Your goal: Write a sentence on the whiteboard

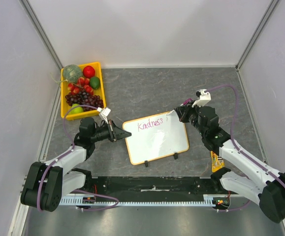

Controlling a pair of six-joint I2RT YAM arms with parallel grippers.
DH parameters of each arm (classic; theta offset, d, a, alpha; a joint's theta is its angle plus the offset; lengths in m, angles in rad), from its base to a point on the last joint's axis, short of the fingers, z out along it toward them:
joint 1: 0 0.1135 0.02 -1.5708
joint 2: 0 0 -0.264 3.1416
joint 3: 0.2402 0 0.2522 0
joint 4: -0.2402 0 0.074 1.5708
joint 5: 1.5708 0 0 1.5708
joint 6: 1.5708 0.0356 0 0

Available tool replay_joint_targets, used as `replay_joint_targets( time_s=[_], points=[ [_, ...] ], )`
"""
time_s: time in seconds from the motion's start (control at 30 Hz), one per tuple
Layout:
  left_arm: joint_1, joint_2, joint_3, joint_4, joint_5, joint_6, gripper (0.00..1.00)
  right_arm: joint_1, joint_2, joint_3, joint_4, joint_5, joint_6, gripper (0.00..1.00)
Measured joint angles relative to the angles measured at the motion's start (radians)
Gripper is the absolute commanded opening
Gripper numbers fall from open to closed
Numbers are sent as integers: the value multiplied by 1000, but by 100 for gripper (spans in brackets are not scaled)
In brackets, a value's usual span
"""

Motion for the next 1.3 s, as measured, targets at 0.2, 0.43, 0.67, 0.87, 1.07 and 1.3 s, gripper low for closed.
replay_joint_targets(
  time_s=[0.2, 0.43, 0.67, 0.87, 1.07, 1.3],
  points=[
    [0, 0, 0, -1, 0, 0, 2, 0, -10, 0, -1, -1, 0, 0],
    [0, 0, 0, -1, 0, 0, 2, 0, -80, 0, -4, -1, 3, 0],
    [0, 0, 0, -1, 1, 0, 2, 0, -95, 0, -23, 18, 2, 0],
    [0, 0, 0, -1, 1, 0, 2, 0, -60, -10, -31, 22, 2, 0],
    [0, 4, 0, 0, 1, 0, 2, 0, -50, -17, -37, 26, 1, 0],
    [0, 5, 0, 1, 1, 0, 2, 0, -48, -19, -37, 41, 0, 0]
  ],
)
